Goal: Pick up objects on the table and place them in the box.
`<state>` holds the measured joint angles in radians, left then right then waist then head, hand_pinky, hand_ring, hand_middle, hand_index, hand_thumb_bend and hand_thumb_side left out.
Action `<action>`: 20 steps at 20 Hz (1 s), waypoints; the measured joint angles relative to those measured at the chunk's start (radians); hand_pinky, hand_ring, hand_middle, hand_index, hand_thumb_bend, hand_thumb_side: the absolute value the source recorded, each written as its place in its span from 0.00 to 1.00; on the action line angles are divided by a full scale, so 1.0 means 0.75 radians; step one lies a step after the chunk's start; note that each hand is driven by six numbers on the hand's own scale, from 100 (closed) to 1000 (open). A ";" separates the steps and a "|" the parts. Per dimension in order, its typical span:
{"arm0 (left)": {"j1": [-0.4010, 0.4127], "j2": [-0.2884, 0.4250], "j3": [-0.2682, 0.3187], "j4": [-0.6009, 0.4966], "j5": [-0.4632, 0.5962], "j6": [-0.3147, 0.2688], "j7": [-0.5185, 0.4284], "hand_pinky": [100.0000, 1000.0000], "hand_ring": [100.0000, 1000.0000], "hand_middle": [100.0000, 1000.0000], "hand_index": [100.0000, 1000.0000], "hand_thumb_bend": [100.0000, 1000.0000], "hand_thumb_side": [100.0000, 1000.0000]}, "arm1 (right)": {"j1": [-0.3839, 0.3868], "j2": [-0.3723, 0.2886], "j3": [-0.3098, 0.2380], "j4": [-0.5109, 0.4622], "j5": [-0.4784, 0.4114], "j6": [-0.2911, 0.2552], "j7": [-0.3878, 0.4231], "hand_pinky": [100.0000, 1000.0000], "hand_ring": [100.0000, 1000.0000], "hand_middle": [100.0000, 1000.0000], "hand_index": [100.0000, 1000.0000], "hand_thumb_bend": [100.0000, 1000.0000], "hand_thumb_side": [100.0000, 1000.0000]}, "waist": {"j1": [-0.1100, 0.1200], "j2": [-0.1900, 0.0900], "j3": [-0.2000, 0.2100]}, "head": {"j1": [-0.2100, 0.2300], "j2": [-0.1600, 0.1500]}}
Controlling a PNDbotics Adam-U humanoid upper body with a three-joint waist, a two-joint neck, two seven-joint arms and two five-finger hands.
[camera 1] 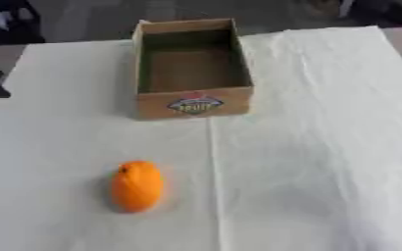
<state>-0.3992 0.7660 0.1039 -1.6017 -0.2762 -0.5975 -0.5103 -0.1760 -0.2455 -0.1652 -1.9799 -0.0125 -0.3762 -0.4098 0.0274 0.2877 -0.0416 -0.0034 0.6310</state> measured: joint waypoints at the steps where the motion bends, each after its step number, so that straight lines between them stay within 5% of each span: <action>1: -0.016 -0.016 -0.005 0.005 -0.020 0.007 -0.007 0.56 0.74 0.71 1.00 1.00 0.98 | 0.000 0.000 0.000 0.000 0.000 -0.001 0.001 0.84 0.99 0.51 0.73 0.00 0.84 | -0.001 0.000 0.000 | 0.001 0.000; 3: -0.050 -0.048 -0.018 0.015 -0.057 0.016 -0.016 0.57 0.75 0.72 1.00 0.96 0.97 | 0.000 0.000 0.000 0.000 -0.002 -0.001 0.002 0.84 0.99 0.51 0.73 0.00 0.84 | -0.004 -0.002 0.000 | 0.003 0.000; 7: -0.099 -0.095 -0.050 0.022 -0.125 0.016 -0.016 0.62 0.80 0.76 1.00 0.67 0.98 | 0.000 0.000 0.000 0.000 -0.006 -0.001 0.003 0.84 0.99 0.51 0.73 0.00 0.84 | -0.002 -0.003 0.000 | 0.008 0.000; 11: -0.129 -0.127 -0.085 0.034 -0.191 0.007 -0.007 0.63 0.82 0.78 1.00 0.65 0.96 | 0.000 0.000 0.000 0.000 -0.006 0.000 0.003 0.84 0.99 0.51 0.73 0.00 0.84 | -0.002 -0.003 -0.001 | 0.011 0.000; 17: -0.167 -0.177 -0.149 0.062 -0.221 0.026 -0.026 0.63 0.82 0.77 1.00 0.78 0.83 | 0.000 0.000 0.000 0.000 -0.006 0.000 0.003 0.84 0.99 0.51 0.73 0.00 0.85 | -0.001 -0.007 0.000 | 0.011 0.000; 20: -0.187 -0.212 -0.168 0.067 -0.208 0.046 -0.046 0.63 0.81 0.77 1.00 0.70 0.87 | 0.001 0.000 0.000 0.000 -0.006 0.000 0.002 0.84 0.99 0.51 0.73 0.00 0.85 | -0.002 -0.007 0.001 | 0.011 0.000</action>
<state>-0.5394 0.6069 -0.0220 -1.5514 -0.4324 -0.5628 -0.5449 -0.1755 -0.2455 -0.1655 -1.9799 -0.0170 -0.3759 -0.4086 0.0262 0.2821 -0.0408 0.0047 0.6310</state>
